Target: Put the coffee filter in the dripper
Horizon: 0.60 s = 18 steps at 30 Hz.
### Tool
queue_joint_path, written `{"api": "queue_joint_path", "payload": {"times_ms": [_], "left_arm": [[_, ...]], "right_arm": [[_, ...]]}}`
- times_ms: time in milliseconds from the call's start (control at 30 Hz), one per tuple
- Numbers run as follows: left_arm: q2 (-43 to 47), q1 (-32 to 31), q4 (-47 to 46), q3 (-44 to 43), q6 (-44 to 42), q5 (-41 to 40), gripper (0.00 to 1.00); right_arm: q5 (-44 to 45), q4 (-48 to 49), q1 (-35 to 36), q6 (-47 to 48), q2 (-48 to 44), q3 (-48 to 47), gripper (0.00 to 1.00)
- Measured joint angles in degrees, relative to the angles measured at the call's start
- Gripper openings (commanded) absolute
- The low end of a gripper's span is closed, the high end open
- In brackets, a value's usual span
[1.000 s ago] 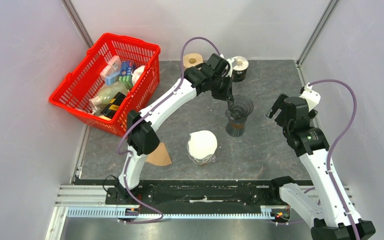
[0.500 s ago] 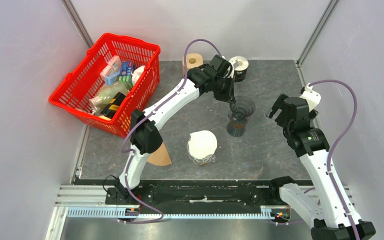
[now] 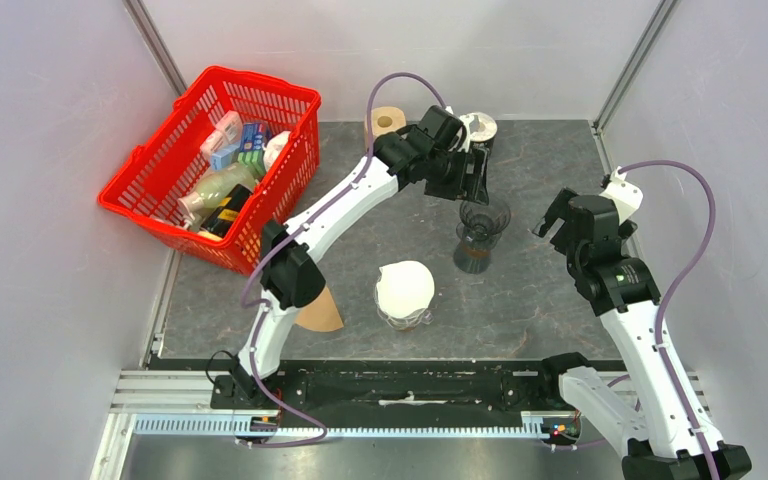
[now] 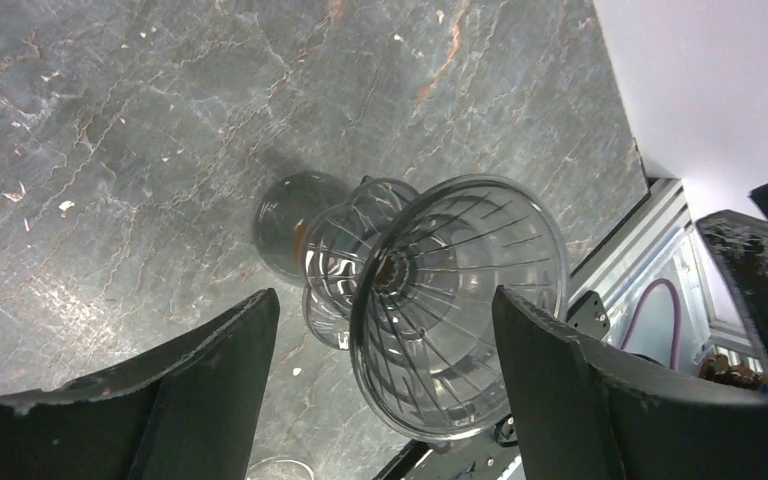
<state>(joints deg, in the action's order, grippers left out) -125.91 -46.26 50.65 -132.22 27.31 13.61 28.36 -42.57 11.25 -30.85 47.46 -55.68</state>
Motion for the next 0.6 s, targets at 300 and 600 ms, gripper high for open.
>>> {"api": "queue_joint_path", "payload": {"times_ms": [300, 600], "left_arm": [[5.5, 0.0, -0.2, -0.5, -2.4, -4.7, 0.88], [33.0, -0.1, -4.8, 23.4, -3.5, -24.4, 0.90]], "right_arm": [[-1.3, -0.6, 0.0, 0.1, 0.3, -0.6, 0.99], [-13.1, -0.9, -0.1, 4.0, 6.7, -11.9, 0.99]]}}
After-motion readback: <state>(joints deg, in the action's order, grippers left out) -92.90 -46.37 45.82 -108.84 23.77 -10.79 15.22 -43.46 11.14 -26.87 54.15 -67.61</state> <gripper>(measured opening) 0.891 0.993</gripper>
